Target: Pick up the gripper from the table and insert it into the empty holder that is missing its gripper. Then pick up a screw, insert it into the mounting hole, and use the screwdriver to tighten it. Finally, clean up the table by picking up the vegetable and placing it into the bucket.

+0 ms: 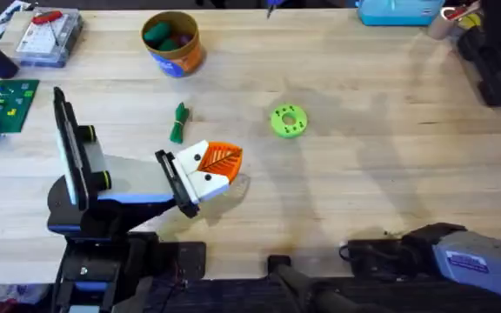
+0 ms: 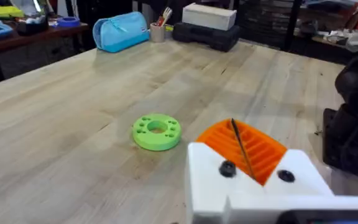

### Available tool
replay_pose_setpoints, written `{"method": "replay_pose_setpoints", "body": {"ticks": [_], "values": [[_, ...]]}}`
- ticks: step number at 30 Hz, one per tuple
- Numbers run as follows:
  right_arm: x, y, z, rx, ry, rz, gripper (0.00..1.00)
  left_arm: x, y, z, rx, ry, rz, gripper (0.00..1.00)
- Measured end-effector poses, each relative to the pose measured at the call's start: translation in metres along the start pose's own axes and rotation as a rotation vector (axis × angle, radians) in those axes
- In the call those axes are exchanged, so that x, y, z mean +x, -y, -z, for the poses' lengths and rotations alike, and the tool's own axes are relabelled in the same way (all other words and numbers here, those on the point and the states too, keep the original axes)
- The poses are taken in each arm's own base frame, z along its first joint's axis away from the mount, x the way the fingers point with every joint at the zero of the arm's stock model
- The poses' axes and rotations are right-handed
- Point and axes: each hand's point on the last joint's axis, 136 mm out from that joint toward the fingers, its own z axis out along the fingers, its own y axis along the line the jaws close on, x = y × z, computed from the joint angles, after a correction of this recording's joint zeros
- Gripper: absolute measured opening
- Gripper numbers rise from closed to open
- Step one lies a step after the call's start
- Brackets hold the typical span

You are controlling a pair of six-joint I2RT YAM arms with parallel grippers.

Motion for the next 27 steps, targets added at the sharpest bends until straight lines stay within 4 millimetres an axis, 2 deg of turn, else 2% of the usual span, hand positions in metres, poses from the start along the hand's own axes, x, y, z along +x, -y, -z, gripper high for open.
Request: {"method": "replay_pose_setpoints", "body": {"ticks": [4, 8, 13, 19, 24, 27], "values": [[0.006, -0.020, 0.010, -0.092, 0.083, 0.017, 0.026, 0.000, 0.000, 0.000, 0.000, 0.000, 0.000, 0.012], [0.020, -0.037, 0.018, -0.171, 0.108, -0.019, 0.026, 0.000, 0.000, 0.000, 0.000, 0.000, 0.000, 0.012], [0.036, -0.068, 0.011, -0.279, 0.077, -0.107, 0.026, 0.000, 0.000, 0.000, 0.000, 0.000, 0.000, 0.012], [0.034, -0.115, 0.002, -0.422, 0.089, -0.104, 0.026, 0.000, 0.000, 0.000, 0.000, 0.000, 0.000, 0.012], [0.036, -0.141, -0.002, -0.497, 0.085, -0.115, 0.026, 0.000, 0.000, 0.000, 0.000, 0.000, 0.000, 0.012], [0.031, -0.154, -0.001, -0.535, 0.112, -0.094, 0.026, 0.000, 0.000, 0.000, 0.000, 0.000, 0.000, 0.012]]}}
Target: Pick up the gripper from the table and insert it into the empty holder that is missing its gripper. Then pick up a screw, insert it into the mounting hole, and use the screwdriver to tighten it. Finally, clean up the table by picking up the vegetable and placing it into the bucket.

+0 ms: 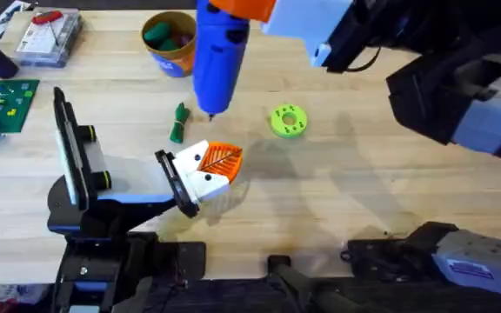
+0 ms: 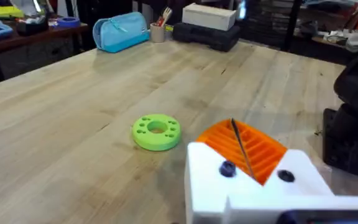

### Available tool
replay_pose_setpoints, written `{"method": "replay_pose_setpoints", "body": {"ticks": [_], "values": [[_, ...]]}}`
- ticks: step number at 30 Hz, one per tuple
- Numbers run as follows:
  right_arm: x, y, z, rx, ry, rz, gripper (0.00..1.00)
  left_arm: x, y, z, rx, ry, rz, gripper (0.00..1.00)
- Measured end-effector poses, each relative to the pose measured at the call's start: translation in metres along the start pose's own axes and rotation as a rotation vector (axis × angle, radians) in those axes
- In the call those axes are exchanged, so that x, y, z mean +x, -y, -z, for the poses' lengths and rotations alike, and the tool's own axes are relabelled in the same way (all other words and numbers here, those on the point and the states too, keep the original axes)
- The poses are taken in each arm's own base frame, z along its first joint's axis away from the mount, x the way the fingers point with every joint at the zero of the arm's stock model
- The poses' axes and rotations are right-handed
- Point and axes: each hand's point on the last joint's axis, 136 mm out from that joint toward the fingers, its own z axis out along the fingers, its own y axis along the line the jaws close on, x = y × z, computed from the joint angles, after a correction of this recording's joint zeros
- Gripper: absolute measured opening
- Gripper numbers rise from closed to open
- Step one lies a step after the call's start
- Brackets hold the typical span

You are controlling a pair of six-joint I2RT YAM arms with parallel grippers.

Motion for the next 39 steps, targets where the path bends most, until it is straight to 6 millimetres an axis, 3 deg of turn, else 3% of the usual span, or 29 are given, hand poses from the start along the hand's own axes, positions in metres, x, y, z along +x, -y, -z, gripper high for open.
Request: {"method": "replay_pose_setpoints", "body": {"ticks": [10, 24, 39], "values": [[-0.003, -0.012, -0.006, -0.064, 0.004, 0.035, 0.026, 0.000, 0.000, 0.000, 0.000, 0.000, 0.000, 0.012], [-0.002, -0.001, -0.036, -0.209, -0.057, 0.054, 0.026, 0.000, 0.000, 0.000, 0.000, 0.000, 0.000, 0.012], [0.006, -0.027, -0.045, -0.331, -0.088, 0.061, 0.026, 0.000, 0.000, 0.000, 0.000, 0.000, 0.000, 0.012]]}}
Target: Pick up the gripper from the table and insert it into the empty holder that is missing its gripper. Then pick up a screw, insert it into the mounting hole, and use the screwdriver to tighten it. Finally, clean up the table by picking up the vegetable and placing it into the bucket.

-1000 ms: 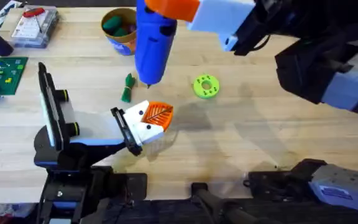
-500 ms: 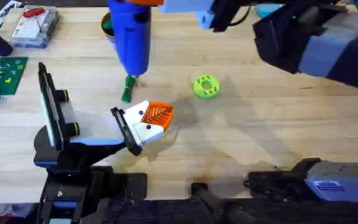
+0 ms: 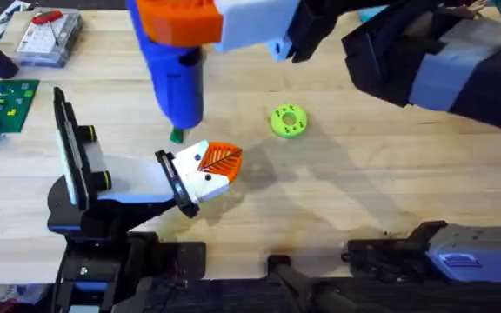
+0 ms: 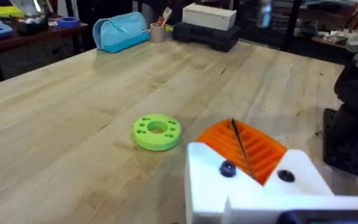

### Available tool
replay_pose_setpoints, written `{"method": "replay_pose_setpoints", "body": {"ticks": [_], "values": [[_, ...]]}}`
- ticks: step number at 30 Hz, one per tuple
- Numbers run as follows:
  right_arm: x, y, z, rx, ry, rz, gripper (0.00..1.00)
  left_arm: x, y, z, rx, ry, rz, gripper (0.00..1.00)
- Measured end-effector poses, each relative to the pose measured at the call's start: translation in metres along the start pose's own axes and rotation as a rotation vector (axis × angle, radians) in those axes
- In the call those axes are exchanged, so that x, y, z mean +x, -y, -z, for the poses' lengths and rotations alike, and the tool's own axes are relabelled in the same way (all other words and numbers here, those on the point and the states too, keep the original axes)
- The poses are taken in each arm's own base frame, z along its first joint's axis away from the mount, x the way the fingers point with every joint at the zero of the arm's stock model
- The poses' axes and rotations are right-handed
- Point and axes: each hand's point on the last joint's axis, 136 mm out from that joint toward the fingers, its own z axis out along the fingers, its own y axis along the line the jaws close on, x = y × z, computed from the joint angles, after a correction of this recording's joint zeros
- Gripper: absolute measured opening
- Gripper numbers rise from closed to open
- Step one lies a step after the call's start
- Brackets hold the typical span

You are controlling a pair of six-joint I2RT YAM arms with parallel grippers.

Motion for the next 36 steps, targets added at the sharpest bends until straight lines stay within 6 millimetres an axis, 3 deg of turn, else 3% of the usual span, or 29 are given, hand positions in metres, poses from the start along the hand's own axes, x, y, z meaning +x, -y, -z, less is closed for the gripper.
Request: {"method": "replay_pose_setpoints", "body": {"ticks": [24, 29, 30, 36], "values": [[0.009, -0.013, -0.002, -0.072, -0.035, 0.040, 0.026, 0.000, 0.000, 0.000, 0.000, 0.000, 0.000, 0.012], [0.022, -0.011, 0.001, -0.046, -0.036, 0.005, 0.026, 0.000, 0.000, 0.000, 0.000, 0.000, 0.000, 0.012], [0.034, -0.010, 0.003, -0.029, -0.039, -0.023, 0.026, 0.000, 0.000, 0.000, 0.000, 0.000, 0.000, 0.012], [0.040, -0.009, 0.004, -0.016, -0.039, -0.028, 0.026, 0.000, 0.000, 0.000, 0.000, 0.000, 0.000, 0.012]]}}
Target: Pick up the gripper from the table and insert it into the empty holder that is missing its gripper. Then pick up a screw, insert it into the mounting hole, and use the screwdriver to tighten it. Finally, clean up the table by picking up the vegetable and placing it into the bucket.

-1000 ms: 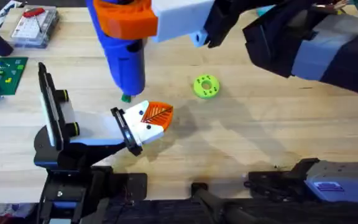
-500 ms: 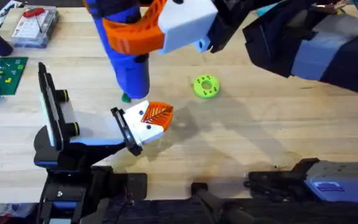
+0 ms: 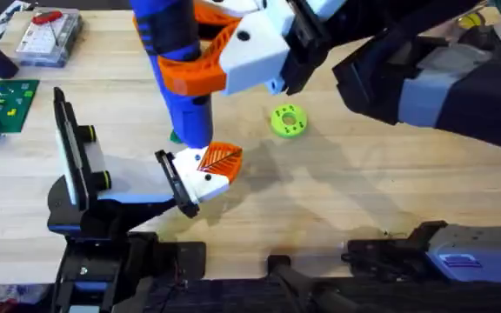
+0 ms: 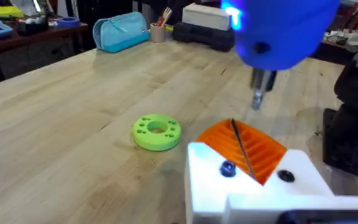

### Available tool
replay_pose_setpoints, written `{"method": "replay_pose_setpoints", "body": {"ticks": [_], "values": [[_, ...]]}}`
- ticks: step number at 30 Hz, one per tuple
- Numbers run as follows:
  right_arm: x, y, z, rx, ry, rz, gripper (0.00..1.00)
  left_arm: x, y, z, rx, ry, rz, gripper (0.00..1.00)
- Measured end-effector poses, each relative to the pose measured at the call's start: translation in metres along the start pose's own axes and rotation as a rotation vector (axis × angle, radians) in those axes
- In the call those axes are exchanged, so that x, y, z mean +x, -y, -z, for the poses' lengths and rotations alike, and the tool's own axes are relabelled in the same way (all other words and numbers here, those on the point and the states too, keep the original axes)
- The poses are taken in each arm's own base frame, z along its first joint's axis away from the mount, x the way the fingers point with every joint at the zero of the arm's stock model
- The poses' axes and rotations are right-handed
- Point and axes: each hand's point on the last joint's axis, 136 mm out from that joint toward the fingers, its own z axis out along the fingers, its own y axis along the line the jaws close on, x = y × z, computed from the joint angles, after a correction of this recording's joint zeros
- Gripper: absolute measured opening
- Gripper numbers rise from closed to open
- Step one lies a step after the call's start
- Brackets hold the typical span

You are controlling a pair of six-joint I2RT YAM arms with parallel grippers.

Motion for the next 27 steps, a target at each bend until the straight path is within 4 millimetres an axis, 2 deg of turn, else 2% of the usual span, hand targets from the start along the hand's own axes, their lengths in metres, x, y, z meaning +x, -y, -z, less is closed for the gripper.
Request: {"method": "replay_pose_setpoints", "body": {"ticks": [11, 19, 27], "values": [[0.003, 0.001, -0.002, 0.008, 0.005, 0.027, 0.026, 0.000, 0.000, 0.000, 0.000, 0.000, 0.000, 0.012], [0.021, 0.010, -0.003, 0.016, -0.008, -0.018, 0.026, 0.000, 0.000, 0.000, 0.000, 0.000, 0.000, 0.012], [0.024, 0.009, -0.004, 0.013, -0.010, -0.019, 0.026, 0.000, 0.000, 0.000, 0.000, 0.000, 0.000, 0.012]]}}
